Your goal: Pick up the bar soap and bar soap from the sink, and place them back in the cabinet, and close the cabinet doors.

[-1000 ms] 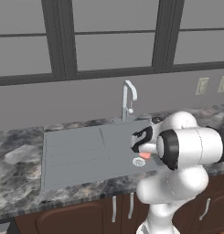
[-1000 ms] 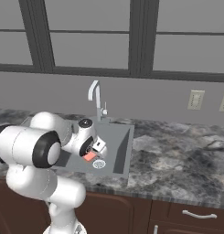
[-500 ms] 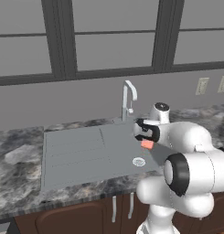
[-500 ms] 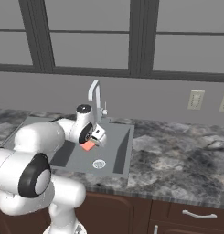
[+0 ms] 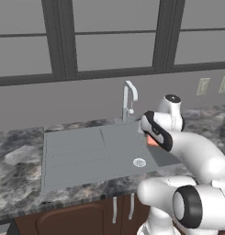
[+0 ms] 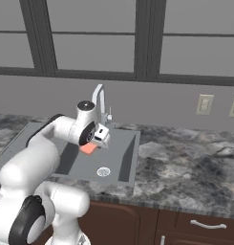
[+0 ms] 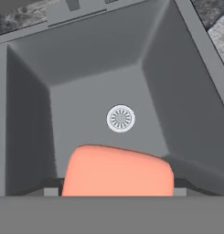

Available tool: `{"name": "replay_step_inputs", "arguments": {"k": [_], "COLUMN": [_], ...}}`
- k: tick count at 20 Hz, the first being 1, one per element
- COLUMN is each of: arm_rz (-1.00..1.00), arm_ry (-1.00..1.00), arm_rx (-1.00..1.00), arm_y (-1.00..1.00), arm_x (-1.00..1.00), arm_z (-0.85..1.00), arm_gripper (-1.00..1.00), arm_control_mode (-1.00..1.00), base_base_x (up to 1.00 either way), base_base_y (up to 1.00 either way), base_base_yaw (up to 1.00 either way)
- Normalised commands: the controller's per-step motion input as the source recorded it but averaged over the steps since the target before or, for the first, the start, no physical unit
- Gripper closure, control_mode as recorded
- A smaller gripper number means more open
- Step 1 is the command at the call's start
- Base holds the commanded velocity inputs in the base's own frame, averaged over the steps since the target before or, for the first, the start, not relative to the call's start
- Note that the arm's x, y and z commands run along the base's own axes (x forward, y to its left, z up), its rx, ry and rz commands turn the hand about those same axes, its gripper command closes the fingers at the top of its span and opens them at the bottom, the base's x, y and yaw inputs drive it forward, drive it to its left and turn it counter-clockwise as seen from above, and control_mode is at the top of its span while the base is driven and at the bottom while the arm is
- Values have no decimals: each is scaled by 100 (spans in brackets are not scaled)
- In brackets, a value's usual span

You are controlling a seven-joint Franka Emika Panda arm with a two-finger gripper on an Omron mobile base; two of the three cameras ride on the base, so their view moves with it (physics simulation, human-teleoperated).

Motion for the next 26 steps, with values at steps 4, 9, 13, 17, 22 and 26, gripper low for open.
{"name": "replay_step_inputs", "arguments": {"k": [4, 9, 13, 17, 22, 26], "arm_rz": [14, 12, 10, 7, 2, 9], "arm_ry": [0, 0, 0, 0, 0, 0], "arm_rx": [0, 0, -2, -8, -9, -1], "arm_y": [0, 0, 0, 0, 3, 0], "arm_x": [-48, -50, -63, -62, -53, -41], "arm_z": [54, 36, 33, 37, 30, 34], "arm_gripper": [100, 100, 100, 100, 100, 100], "arm_control_mode": [-100, -100, -100, -100, -100, -100], "base_base_x": [0, 0, 0, 0, 0, 0], "base_base_y": [0, 0, 0, 0, 0, 0], "base_base_yaw": [0, 0, 0, 0, 0, 0]}}
